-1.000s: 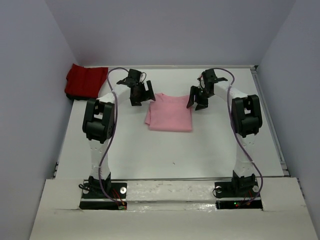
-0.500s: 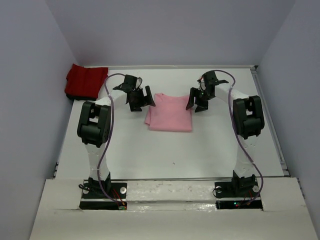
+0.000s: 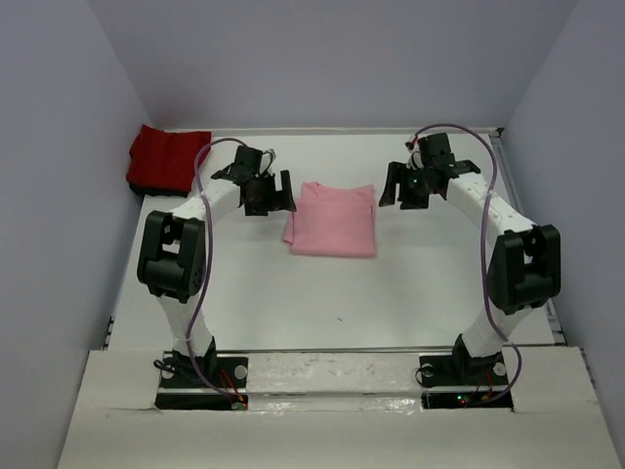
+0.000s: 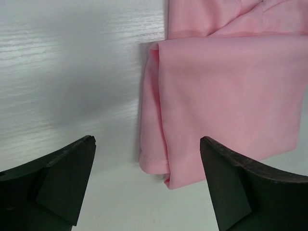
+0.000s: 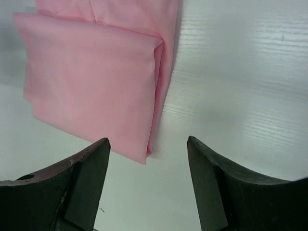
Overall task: Fold and stack the t-shirts
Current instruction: Put the neatly folded tshirt into the corner of the board with the left arm
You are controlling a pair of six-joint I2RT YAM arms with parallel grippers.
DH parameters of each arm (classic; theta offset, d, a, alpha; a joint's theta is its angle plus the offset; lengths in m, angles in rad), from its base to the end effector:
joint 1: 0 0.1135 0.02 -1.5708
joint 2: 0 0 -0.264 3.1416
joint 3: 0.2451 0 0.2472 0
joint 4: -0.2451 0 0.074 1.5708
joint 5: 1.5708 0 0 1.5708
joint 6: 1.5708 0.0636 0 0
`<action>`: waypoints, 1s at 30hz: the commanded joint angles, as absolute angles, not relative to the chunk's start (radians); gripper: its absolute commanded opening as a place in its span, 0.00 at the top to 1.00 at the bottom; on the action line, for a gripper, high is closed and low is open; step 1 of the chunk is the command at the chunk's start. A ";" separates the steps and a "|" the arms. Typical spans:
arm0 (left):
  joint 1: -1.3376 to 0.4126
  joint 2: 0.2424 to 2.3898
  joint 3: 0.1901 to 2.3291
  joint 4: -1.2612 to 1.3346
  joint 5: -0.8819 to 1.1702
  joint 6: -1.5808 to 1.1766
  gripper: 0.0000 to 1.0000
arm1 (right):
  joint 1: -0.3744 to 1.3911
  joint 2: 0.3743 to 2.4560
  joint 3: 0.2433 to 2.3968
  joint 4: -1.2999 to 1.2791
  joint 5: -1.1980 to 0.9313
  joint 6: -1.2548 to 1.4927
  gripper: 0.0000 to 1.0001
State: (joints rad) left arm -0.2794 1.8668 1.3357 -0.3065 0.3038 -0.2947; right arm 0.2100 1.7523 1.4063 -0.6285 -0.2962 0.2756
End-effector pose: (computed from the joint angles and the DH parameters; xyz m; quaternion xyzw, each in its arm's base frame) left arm 0.4026 -0.1353 0.1962 0.0472 0.9232 -0.2358 0.2998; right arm 0.3769 0.0993 0.2367 -0.0123 0.9463 0.2068 0.2481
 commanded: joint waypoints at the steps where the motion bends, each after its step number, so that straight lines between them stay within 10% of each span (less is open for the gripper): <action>1: -0.275 1.830 1.287 -0.292 0.290 -0.238 0.01 | 0.206 1.686 1.365 -0.626 -0.224 0.252 0.29; 30: -0.333 2.037 1.316 -0.031 0.482 -0.365 0.01 | 0.206 1.526 1.295 -0.666 -0.255 0.275 0.28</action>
State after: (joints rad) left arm -0.2890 1.9846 1.2835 -0.0269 0.4442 -0.3576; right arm 0.2100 1.5543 1.2919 -0.6666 -0.2581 0.2897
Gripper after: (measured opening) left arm 0.989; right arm 0.712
